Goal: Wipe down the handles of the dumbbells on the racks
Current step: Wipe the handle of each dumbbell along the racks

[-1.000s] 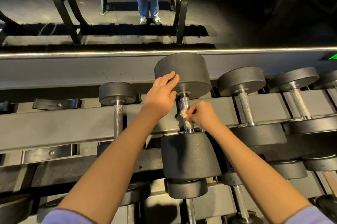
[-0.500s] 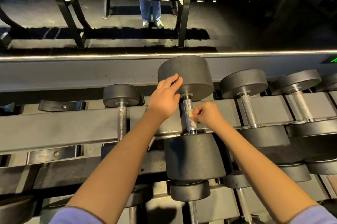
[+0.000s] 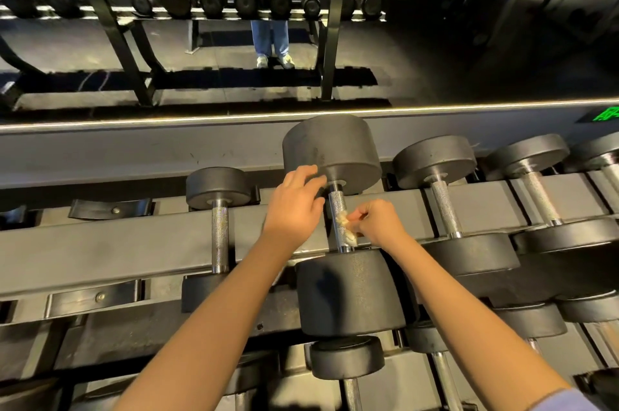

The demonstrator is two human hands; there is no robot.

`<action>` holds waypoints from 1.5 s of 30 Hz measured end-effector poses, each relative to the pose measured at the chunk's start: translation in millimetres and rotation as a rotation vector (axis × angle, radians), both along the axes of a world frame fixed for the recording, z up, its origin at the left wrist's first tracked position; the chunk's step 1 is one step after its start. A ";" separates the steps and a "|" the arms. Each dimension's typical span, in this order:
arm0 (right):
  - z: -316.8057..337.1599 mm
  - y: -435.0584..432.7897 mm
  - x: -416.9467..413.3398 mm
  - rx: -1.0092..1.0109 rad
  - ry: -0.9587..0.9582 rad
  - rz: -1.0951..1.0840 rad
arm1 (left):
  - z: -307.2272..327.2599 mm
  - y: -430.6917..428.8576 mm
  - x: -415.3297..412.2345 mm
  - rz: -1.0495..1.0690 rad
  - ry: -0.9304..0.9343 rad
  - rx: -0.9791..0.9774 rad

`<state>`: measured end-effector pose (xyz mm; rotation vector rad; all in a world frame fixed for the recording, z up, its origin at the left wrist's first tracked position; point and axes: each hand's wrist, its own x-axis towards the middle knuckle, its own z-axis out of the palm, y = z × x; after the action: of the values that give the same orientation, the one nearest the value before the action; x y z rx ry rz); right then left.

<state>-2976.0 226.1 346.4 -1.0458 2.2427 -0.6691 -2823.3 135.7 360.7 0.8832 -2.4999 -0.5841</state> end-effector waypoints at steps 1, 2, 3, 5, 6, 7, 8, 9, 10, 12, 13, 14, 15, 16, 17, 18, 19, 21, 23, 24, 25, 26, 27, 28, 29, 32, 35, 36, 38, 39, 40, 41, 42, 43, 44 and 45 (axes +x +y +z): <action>0.0 2.6 0.4 -0.030 0.004 -0.020 | -7.1 5.8 3.5 -0.024 0.051 -0.003; 0.4 4.5 0.8 -0.073 0.000 -0.041 | -15.2 11.4 5.4 -0.049 0.076 0.015; 1.7 6.1 1.8 -0.120 -0.007 -0.054 | -21.5 16.5 5.5 -0.072 0.072 0.056; 4.2 6.5 3.1 -0.192 -0.002 -0.051 | -29.7 21.1 0.1 -0.110 0.034 0.162; 5.3 6.0 3.6 -0.211 0.001 -0.044 | -32.0 20.5 -3.9 -0.125 0.020 0.209; 6.3 5.2 4.3 -0.225 0.001 -0.039 | -33.1 19.4 -8.0 -0.133 0.006 0.242; 7.2 4.3 5.1 -0.234 0.003 -0.035 | -33.9 17.8 -12.0 -0.127 -0.004 0.260; 7.8 3.5 5.9 -0.239 0.009 -0.029 | -34.4 16.1 -15.5 -0.109 -0.013 0.262; 7.7 2.5 6.7 -0.244 0.022 -0.024 | -34.6 13.9 -18.7 -0.080 -0.024 0.259; 6.8 0.7 7.0 -0.264 0.040 -0.016 | -32.7 10.5 -24.0 -0.019 -0.052 0.264; 6.5 -0.3 6.9 -0.276 0.032 -0.013 | -31.0 9.4 -26.2 0.001 -0.064 0.269; 6.0 -1.2 6.6 -0.287 0.016 -0.016 | -31.0 8.1 -28.4 0.014 -0.075 0.279; 5.7 -1.3 6.5 -0.302 -0.004 -0.023 | -31.4 7.7 -29.8 0.020 -0.086 0.286; 5.8 0.0 6.2 -0.321 -0.014 -0.041 | -32.9 7.5 -31.2 0.022 -0.101 0.290; 5.5 3.1 6.1 -0.341 -0.014 -0.069 | -35.7 7.6 -32.3 0.026 -0.117 0.284; 5.2 7.7 6.5 -0.354 -0.007 -0.107 | -39.1 8.1 -33.2 0.042 -0.123 0.276; 4.6 14.5 7.8 -0.356 -0.004 -0.145 | -42.5 9.5 -33.7 0.077 -0.109 0.281; 1.7 31.3 12.8 -0.330 -0.023 -0.217 | -48.5 12.8 -34.8 0.208 -0.005 0.325; -1.6 46.0 18.5 -0.290 -0.066 -0.287 | -52.5 15.5 -35.5 0.343 0.103 0.368; -3.2 50.6 20.4 -0.275 -0.068 -0.306 | -54.9 15.4 -36.5 0.382 0.122 0.381; -3.6 53.3 21.9 -0.267 -0.063 -0.311 | -56.9 14.7 -37.6 0.399 0.119 0.392; -3.2 54.3 22.8 -0.267 -0.064 -0.312 | -58.2 13.8 -39.2 0.400 0.101 0.408; -2.4 54.2 23.3 -0.267 -0.071 -0.312 | -59.8 13.2 -40.5 0.389 0.087 0.420; -1.7 53.6 23.6 -0.264 -0.082 -0.313 | -61.1 12.7 -41.9 0.373 0.086 0.424; -0.9 53.4 23.7 -0.262 -0.090 -0.315 | -61.9 12.3 -43.0 0.356 0.102 0.429; 0.8 53.6 23.8 -0.261 -0.101 -0.316 | -57.5 12.1 -45.9 0.333 0.159 0.443; 2.0 54.2 24.3 -0.264 -0.107 -0.320 | -56.2 13.0 -47.7 0.299 0.150 0.368; 2.1 54.4 24.4 -0.264 -0.110 -0.323 | -56.1 14.7 -47.1 0.288 0.144 0.362; 2.4 54.8 24.6 -0.265 -0.117 -0.327 | -57.3 17.8 -43.5 0.271 0.129 0.410; 2.8 55.0 24.6 -0.266 -0.121 -0.326 | -56.2 18.6 -40.7 0.264 0.091 0.441; 2.9 55.0 24.6 -0.267 -0.125 -0.325 | -55.2 19.5 -37.8 0.255 0.036 0.462; 3.6 54.9 24.7 -0.267 -0.128 -0.324 | -55.2 20.1 -35.4 0.246 -0.008 0.472; 3.7 54.8 25.0 -0.267 -0.128 -0.324 | -54.2 20.0 -33.9 0.248 -0.020 0.494; 4.1 54.8 25.5 -0.268 -0.128 -0.327 | -53.2 18.9 -33.4 0.259 0.008 0.529; 4.5 54.3 25.9 -0.268 -0.125 -0.332 | -53.1 16.8 -34.6 0.283 0.071 0.576; 4.9 54.0 26.2 -0.268 -0.120 -0.337 | -54.6 13.8 -37.8 0.323 0.148 0.613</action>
<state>-2949.8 280.1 351.3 -0.7255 2.2859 -1.1704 -2861.1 149.5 306.1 1.3651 -1.9984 -1.2762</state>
